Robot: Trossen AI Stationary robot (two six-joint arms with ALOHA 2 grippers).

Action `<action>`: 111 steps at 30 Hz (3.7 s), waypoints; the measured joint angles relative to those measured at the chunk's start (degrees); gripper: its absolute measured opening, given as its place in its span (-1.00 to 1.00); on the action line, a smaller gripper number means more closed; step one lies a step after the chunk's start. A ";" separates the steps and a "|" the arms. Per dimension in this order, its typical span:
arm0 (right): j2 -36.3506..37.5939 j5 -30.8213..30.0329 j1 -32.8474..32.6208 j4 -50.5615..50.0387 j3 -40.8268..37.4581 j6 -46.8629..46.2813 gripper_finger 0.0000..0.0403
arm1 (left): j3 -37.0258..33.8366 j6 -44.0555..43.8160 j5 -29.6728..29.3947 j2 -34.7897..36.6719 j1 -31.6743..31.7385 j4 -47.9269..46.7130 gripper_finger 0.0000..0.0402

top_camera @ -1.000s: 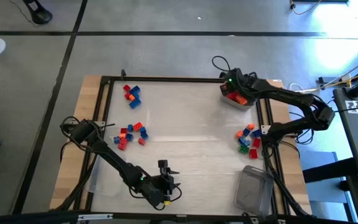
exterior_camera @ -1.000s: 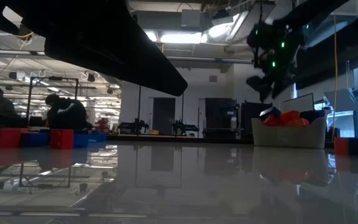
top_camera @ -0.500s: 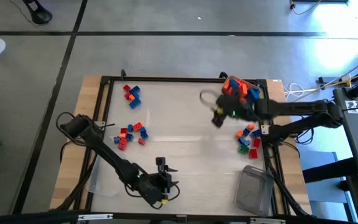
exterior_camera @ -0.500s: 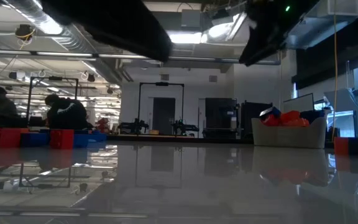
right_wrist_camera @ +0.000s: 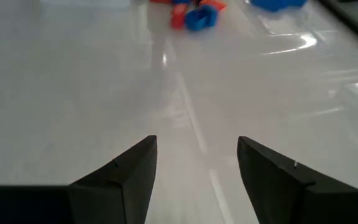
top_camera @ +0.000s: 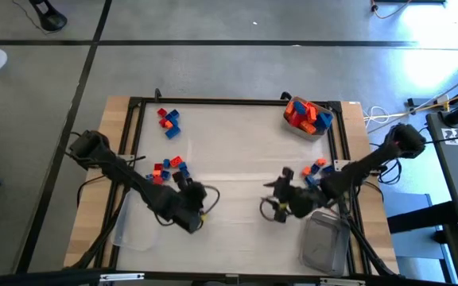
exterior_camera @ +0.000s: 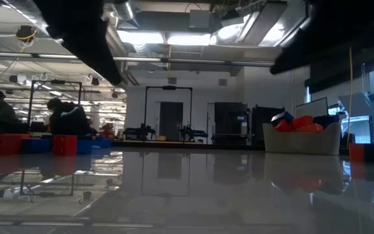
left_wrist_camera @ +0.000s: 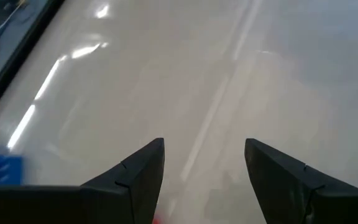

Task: Sort blocks by size
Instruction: Put the blue game piece into the gray bin

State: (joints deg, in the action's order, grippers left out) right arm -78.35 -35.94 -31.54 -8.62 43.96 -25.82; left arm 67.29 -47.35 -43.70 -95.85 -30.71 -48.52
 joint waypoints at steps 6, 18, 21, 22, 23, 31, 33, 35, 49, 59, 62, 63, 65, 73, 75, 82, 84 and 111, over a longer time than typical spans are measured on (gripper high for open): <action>-7.99 -2.08 -4.39 7.07 -0.78 -2.38 0.10 | 0.01 -0.28 1.81 1.66 6.63 -7.48 0.05; -14.95 -1.97 -5.24 14.97 -0.78 -2.00 0.10 | 0.02 5.28 4.57 2.20 24.18 -17.47 0.05; -14.99 -2.04 -5.24 15.01 -0.78 -1.99 0.10 | -0.06 8.73 4.57 2.20 28.97 -17.07 0.05; -14.99 -2.04 -5.24 14.97 -0.78 -1.99 0.10 | -0.30 9.72 4.62 2.20 30.61 -16.69 0.05; -14.99 -2.04 -5.24 14.93 -0.78 -1.97 0.10 | -0.43 10.53 4.72 2.20 32.30 -16.71 0.05; -14.99 -2.04 -5.19 14.62 -0.78 -1.97 0.10 | -5.45 17.44 7.98 2.20 46.05 -12.88 0.05; -14.99 -2.04 -5.19 14.60 -0.78 -1.97 0.10 | -7.10 19.71 10.15 2.16 48.96 -10.12 0.05; -14.99 -2.04 -5.19 14.58 -0.78 -1.97 0.10 | -8.38 22.13 11.81 2.15 51.37 -7.68 0.05; -14.99 -2.55 -5.19 14.55 -0.78 -2.25 0.10 | -13.59 29.39 20.67 2.14 61.02 1.92 0.05; -15.58 -2.99 -5.19 14.81 -0.74 -2.35 0.10 | -19.00 31.62 19.94 2.48 62.63 9.01 0.05; -16.13 -3.47 -5.19 14.81 -0.70 -2.40 0.10 | -19.45 32.88 21.89 2.49 62.75 9.33 0.05; -16.13 -3.53 -5.19 14.77 -0.72 -2.40 0.10 | -19.45 33.10 22.50 2.49 62.63 9.27 0.05; -16.21 -3.53 -5.19 15.12 -0.70 -2.40 0.10 | -19.43 33.62 24.55 2.31 62.07 9.75 0.05; -16.41 -3.57 -5.19 14.82 -0.70 -2.38 0.10 | -19.29 33.86 26.35 2.33 57.17 13.05 0.05; -16.41 -3.57 -5.19 14.78 -0.72 -2.38 0.10 | -18.78 33.48 26.51 2.25 55.37 13.03 0.05; -16.41 -3.55 -5.19 14.80 -0.72 -2.38 0.10 | -16.25 32.79 30.43 2.10 47.13 14.44 0.05; -16.41 -3.55 -5.19 14.80 -0.72 -2.38 0.10 | -15.82 32.67 32.33 2.10 44.41 16.36 0.05; -16.37 -3.53 -5.18 15.01 -0.76 -2.36 0.10 | -9.40 48.87 29.29 2.02 24.29 24.82 0.05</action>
State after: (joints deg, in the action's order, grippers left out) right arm -94.72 -39.46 -36.71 6.39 43.20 -28.18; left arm 57.89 1.52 -14.41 -93.84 -6.42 -23.70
